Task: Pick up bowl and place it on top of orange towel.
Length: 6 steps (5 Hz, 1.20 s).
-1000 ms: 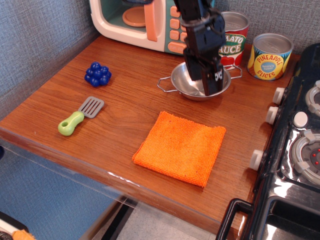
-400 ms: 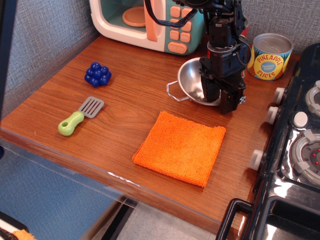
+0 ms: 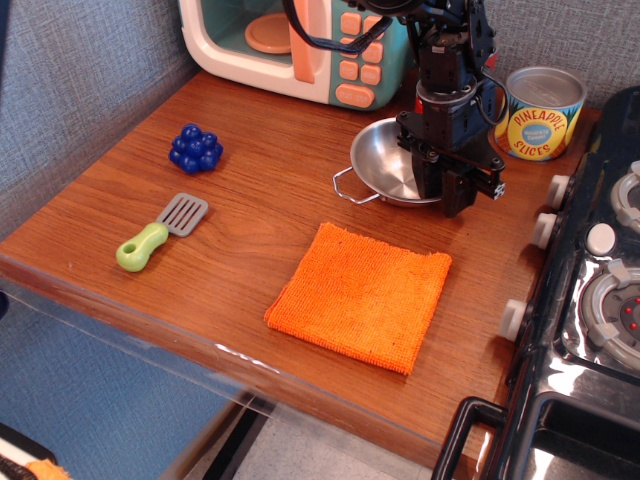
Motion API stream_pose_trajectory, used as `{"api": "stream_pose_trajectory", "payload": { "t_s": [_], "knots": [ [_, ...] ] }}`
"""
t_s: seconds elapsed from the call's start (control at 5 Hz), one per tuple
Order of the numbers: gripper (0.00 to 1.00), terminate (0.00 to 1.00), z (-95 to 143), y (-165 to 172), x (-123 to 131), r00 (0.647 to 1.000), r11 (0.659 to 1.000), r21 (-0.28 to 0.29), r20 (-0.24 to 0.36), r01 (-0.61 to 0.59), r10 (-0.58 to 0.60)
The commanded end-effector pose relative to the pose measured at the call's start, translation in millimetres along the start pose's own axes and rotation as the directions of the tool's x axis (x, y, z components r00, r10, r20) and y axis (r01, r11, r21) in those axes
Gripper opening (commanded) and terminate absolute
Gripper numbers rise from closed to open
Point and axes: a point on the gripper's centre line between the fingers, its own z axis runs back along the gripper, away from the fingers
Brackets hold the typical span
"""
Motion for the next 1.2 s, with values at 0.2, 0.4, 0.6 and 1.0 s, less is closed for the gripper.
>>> {"api": "stream_pose_trajectory", "payload": {
  "t_s": [0.2,0.4,0.6,1.0],
  "knots": [
    [0.0,0.0,49.5,3.2,9.0,0.963,0.967,0.035,0.102,-0.254,0.25],
    [0.0,0.0,67.2,6.4,11.4,0.949,0.949,0.057,0.08,-0.31,0.305],
    [0.0,0.0,88.4,-1.6,11.0,0.954,0.95,0.09,0.035,-0.301,0.299],
    [0.0,0.0,113.7,-45.1,-31.2,0.956,0.946,0.132,0.042,-0.295,0.292]
  ]
}}
